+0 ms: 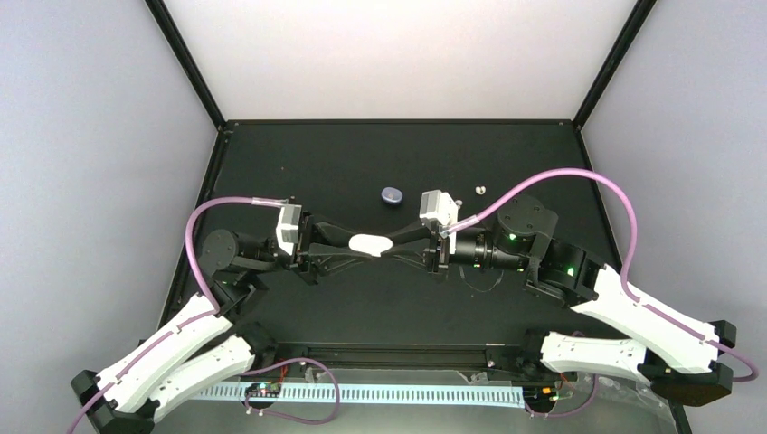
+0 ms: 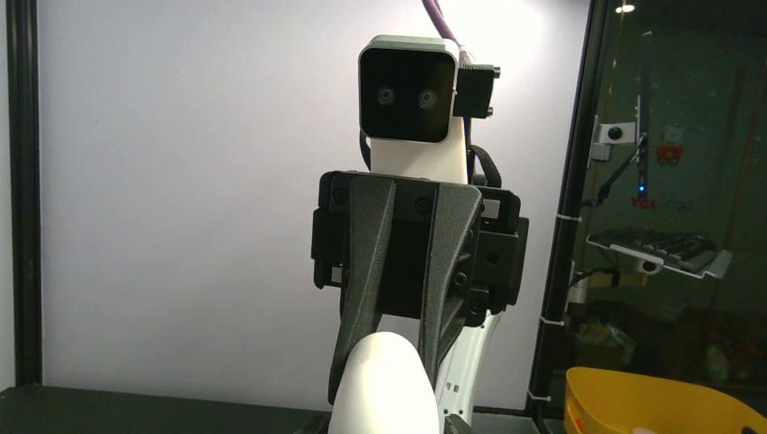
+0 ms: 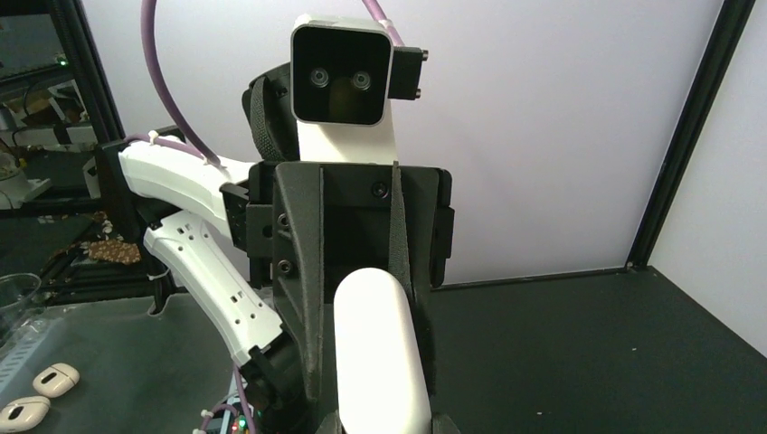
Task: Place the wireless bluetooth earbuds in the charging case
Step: Open the charging case.
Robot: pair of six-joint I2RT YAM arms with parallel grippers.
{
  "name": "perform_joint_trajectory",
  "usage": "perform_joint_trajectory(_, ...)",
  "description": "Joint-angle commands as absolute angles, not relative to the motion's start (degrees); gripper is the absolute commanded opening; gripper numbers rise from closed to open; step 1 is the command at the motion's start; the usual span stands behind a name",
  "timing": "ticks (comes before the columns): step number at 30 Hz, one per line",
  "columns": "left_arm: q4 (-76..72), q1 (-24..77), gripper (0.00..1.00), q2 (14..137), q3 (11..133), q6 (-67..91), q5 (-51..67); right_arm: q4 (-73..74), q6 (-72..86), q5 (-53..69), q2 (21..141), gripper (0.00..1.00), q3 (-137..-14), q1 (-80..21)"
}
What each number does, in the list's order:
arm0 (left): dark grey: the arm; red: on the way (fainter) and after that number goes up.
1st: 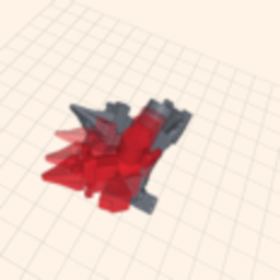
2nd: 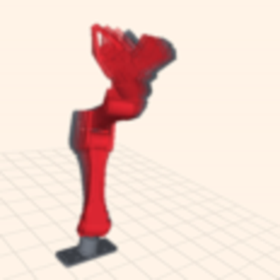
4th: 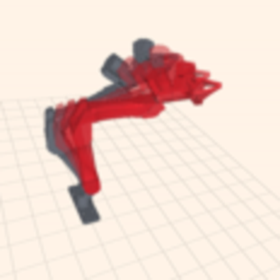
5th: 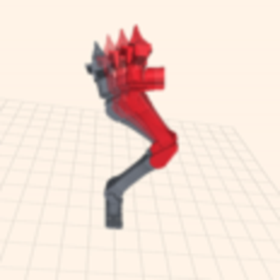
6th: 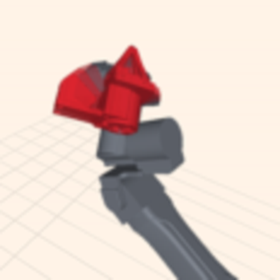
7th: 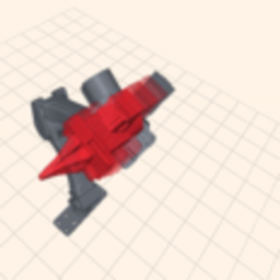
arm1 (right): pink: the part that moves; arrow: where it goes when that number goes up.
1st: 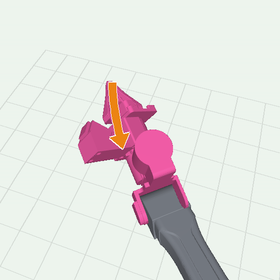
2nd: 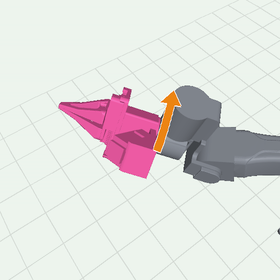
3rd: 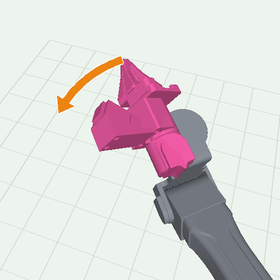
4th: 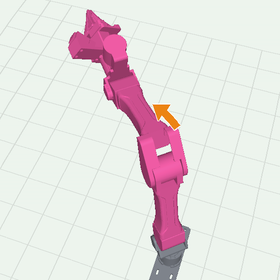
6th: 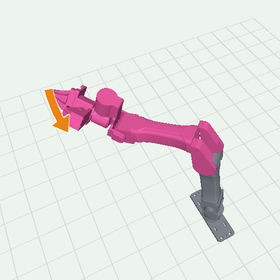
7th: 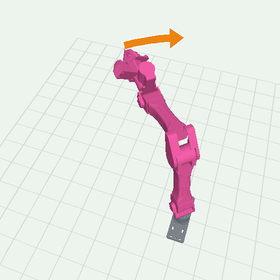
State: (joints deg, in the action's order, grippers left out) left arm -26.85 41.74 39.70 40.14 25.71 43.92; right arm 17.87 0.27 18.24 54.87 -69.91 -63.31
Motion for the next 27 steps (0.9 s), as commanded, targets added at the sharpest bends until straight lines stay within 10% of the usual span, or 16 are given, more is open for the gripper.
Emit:
perform_joint_trajectory(1, -30.17, 42.06, 0.24, 39.81, 41.9, 26.64, 46.02, 16.88, 0.09, 17.75, 55.09, 0.03, -69.3, -63.28)
perform_joint_trajectory(7, -29.73, 42.02, 0.11, 39.91, 41.92, 26.36, 46.1, 16.58, 0.24, 17.84, 55.12, 0.02, -69.13, -63.25)
perform_joint_trajectory(14, -30.09, 42.01, 0.46, 40.21, 41.73, 27.35, 45.88, 12.93, 1.15, 17.57, 53.3, 0.01, -66.91, -63.24)
perform_joint_trajectory(27, -30.65, 42.06, 0.53, 41.37, 40.5, 28.51, 45.64, 8.88, 2.6, 18.11, 51.44, 0.01, -65.0, -63.28)
